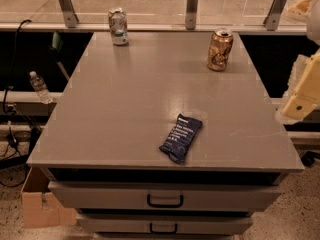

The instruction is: Knock orange can over

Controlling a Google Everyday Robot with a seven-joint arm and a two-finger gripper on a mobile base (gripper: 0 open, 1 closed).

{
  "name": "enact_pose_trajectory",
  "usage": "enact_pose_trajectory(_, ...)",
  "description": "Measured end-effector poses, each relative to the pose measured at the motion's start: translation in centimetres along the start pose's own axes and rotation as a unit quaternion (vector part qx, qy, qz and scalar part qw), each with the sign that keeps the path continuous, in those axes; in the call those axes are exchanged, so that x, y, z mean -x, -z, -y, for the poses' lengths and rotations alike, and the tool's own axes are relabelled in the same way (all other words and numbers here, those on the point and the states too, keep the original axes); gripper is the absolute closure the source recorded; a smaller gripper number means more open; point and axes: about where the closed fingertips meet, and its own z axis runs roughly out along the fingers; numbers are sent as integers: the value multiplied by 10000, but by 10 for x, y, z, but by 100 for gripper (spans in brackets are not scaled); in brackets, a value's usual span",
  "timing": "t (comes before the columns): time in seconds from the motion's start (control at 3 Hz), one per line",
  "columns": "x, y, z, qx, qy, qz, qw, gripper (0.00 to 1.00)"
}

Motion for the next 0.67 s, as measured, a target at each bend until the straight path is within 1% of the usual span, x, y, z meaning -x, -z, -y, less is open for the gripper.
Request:
enact_pose_trajectory(0.33,1,1,0,-9,5,4,10000,0)
enact_pose_trajectory(0.67,6,-31,20,-17,-161,237,9996,0)
